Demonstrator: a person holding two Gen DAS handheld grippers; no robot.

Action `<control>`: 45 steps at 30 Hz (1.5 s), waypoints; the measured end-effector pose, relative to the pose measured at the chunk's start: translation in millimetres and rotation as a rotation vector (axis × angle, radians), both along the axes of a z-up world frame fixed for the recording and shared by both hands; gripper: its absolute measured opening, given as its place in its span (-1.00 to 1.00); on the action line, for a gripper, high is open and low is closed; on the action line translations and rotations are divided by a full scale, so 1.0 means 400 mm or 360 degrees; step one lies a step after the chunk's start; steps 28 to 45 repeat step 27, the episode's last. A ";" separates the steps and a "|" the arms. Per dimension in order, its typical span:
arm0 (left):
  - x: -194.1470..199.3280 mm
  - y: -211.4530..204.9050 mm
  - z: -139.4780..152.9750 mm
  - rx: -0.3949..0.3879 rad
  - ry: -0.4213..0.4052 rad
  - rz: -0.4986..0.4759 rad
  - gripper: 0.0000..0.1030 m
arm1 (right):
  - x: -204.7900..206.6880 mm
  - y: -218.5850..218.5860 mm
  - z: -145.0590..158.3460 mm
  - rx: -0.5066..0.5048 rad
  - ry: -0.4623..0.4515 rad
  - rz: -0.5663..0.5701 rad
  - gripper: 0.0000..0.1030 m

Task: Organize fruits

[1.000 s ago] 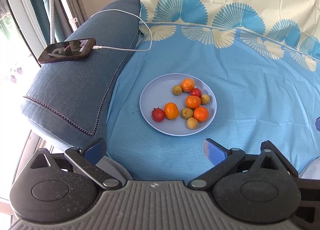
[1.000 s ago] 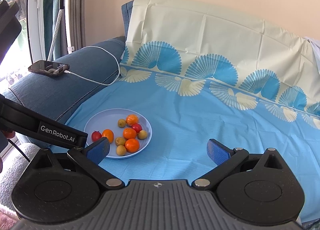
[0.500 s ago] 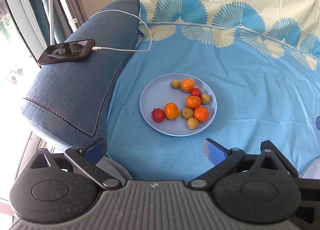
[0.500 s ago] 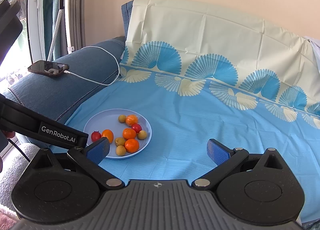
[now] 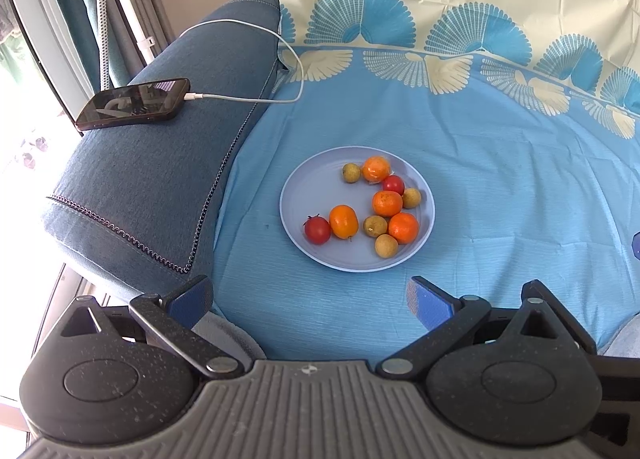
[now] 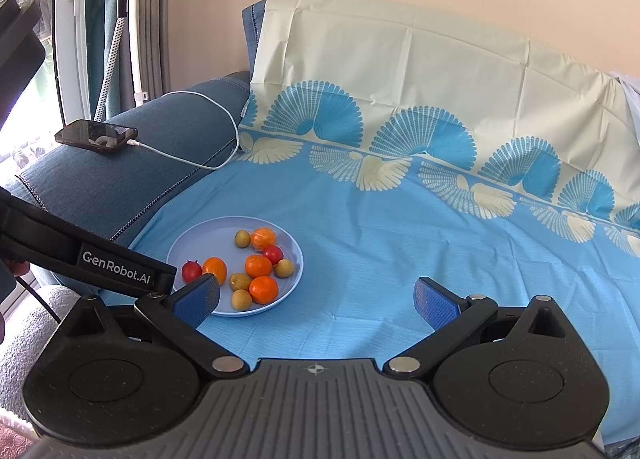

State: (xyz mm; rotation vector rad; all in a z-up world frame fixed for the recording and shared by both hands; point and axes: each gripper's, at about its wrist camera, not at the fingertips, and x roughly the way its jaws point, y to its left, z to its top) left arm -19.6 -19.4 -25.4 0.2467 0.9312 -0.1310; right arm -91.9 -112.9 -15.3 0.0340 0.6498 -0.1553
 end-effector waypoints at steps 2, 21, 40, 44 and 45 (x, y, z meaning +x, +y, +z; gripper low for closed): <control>0.000 0.000 0.000 0.0001 -0.0001 -0.0001 0.99 | 0.000 0.000 0.000 0.0000 -0.0001 0.0000 0.99; 0.001 0.000 -0.009 0.0021 0.0011 0.0014 0.99 | 0.001 -0.002 -0.001 0.0001 -0.0001 -0.0002 0.99; 0.003 0.001 -0.010 0.0020 0.0014 0.0029 0.99 | 0.001 -0.002 -0.001 0.0002 -0.0002 -0.0002 0.99; 0.003 0.001 -0.010 0.0020 0.0014 0.0029 0.99 | 0.001 -0.002 -0.001 0.0002 -0.0002 -0.0002 0.99; 0.003 0.001 -0.010 0.0020 0.0014 0.0029 0.99 | 0.001 -0.002 -0.001 0.0002 -0.0002 -0.0002 0.99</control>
